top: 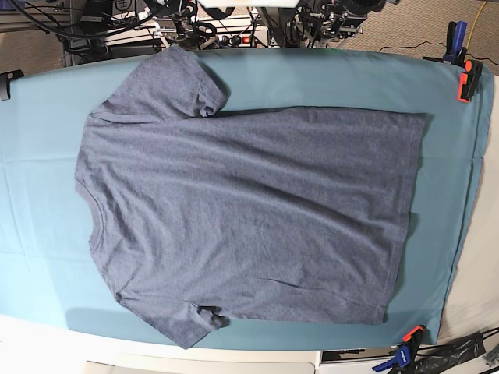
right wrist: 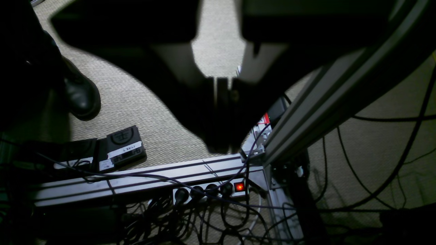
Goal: Fold the T-shirt properly
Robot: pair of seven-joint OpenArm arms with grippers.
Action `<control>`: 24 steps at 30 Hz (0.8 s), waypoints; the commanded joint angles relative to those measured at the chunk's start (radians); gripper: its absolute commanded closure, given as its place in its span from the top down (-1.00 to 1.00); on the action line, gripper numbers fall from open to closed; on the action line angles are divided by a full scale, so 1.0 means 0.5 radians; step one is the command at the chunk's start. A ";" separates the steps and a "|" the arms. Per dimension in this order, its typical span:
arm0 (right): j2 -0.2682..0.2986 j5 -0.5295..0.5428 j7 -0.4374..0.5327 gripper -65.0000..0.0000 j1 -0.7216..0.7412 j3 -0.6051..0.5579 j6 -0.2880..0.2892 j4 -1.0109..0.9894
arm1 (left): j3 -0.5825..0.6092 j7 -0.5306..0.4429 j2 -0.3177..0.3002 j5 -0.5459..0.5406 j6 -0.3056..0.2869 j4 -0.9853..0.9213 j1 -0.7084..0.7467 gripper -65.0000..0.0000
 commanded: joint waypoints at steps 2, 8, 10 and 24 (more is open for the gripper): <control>0.009 0.011 0.028 -1.00 -0.007 0.003 0.009 0.016 | 0.005 0.033 0.005 -0.012 -0.012 0.012 0.018 -0.92; 0.080 0.017 0.136 -1.00 -0.134 0.003 0.009 0.127 | 0.004 0.032 -0.025 -0.013 -0.013 0.118 0.156 -0.91; 0.095 0.039 0.127 -1.00 -0.209 0.003 0.009 0.237 | 0.004 0.032 -0.062 -0.012 -0.013 0.226 0.235 -0.90; 0.172 0.176 0.115 -1.00 -0.620 0.003 0.010 0.607 | 0.002 0.032 -0.236 -0.086 -0.011 0.634 0.643 -0.90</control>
